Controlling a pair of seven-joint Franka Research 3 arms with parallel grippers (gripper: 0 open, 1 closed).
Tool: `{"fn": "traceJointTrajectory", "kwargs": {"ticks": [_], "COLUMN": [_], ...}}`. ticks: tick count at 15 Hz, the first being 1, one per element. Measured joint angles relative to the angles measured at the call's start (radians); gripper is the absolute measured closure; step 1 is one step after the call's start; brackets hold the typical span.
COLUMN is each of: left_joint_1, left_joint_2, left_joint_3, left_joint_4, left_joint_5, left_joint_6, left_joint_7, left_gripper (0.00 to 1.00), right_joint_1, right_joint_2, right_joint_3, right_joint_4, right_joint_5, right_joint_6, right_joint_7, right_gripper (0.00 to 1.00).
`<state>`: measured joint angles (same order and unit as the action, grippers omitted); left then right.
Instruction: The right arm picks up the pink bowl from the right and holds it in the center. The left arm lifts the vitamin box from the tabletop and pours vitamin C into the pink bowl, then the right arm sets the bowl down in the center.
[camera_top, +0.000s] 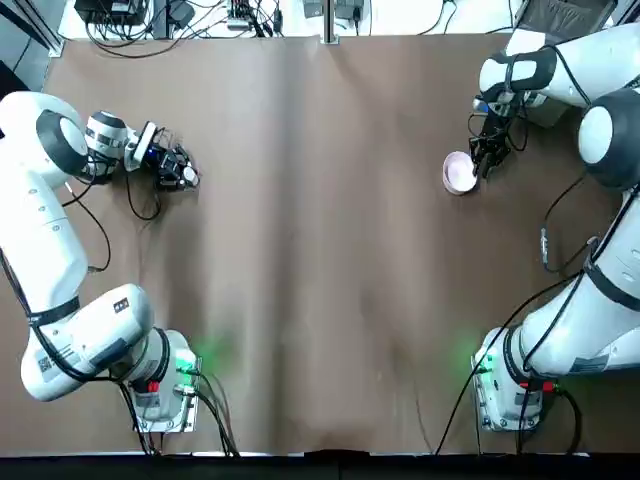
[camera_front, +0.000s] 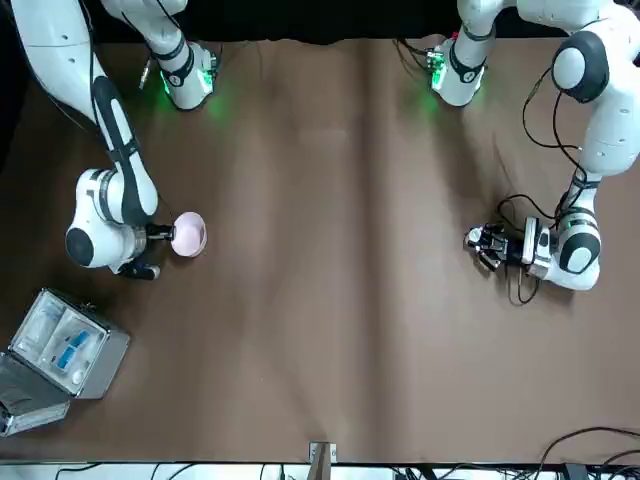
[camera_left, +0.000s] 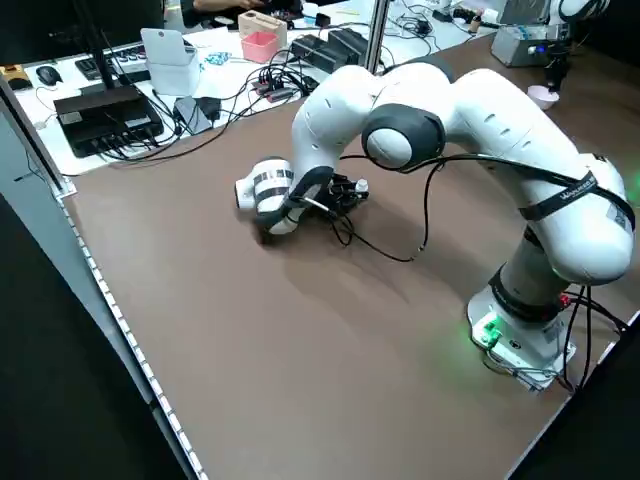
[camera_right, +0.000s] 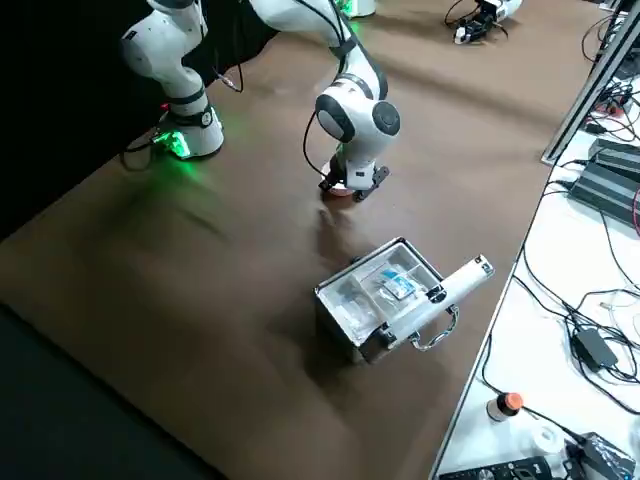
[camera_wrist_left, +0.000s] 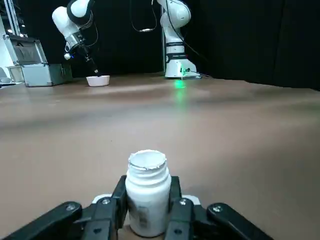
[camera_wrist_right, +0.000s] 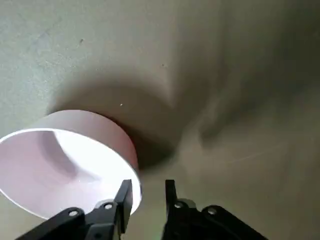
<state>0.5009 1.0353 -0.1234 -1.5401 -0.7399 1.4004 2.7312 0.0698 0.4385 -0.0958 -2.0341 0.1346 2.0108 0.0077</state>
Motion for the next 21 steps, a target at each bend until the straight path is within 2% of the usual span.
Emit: {"fn": "traceJointTrajectory", "kwargs": {"ticks": [1, 2, 7, 8, 9, 11, 13, 14, 16, 21], "left_joint_1": [0.002, 0.004, 0.006, 0.006, 0.005, 0.004, 0.003, 0.002, 0.001, -0.022], "left_joint_2": [0.0, -0.001, -0.035, -0.042, -0.05, -0.053, -0.053, -0.053, -0.053, -0.053], "left_joint_3": [-0.008, -0.022, -0.126, -0.155, -0.217, -0.276, -0.329, -0.357, -0.415, -0.557], "left_joint_4": [0.003, 0.006, 0.047, 0.06, 0.088, 0.105, 0.115, 0.117, 0.118, 0.118], "left_joint_5": [-0.001, -0.001, -0.024, -0.025, -0.025, -0.025, -0.025, -0.025, -0.025, -0.025], "left_joint_6": [0.001, 0.001, 0.009, 0.011, 0.029, 0.057, 0.101, 0.128, 0.188, 0.361], "left_joint_7": [0.0, 0.0, -0.015, -0.016, -0.031, -0.067, -0.111, -0.133, -0.177, -0.294], "left_gripper": [0.64, 0.64, 0.64, 0.64, 0.64, 0.64, 0.64, 0.64, 0.64, 0.64], "right_joint_1": [0.0, 0.0, 0.003, 0.005, 0.008, 0.008, 0.009, 0.009, 0.01, 0.012], "right_joint_2": [0.0, 0.001, 0.014, 0.016, 0.017, 0.017, 0.017, 0.017, 0.017, 0.016], "right_joint_3": [0.0, 0.0, 0.0, 0.001, 0.001, 0.001, 0.001, 0.001, 0.001, 0.002], "right_joint_4": [0.0, 0.0, 0.0, 0.0, 0.0, 0.0, 0.0, 0.001, 0.001, 0.011], "right_joint_5": [0.0, 0.0, 0.0, 0.0, 0.0, 0.0, 0.0, 0.0, 0.002, 0.003], "right_joint_6": [0.0, 0.0, 0.0, 0.0, 0.0, 0.0, 0.0, 0.0, -0.002, -0.016], "right_joint_7": [0.004, 0.008, 0.016, 0.016, 0.018, 0.019, 0.02, 0.02, 0.02, 0.02], "right_gripper": [0.67, 0.72, 0.73, 0.75, 0.79, 0.83, 0.86, 0.92, 0.96, 0.97]}}
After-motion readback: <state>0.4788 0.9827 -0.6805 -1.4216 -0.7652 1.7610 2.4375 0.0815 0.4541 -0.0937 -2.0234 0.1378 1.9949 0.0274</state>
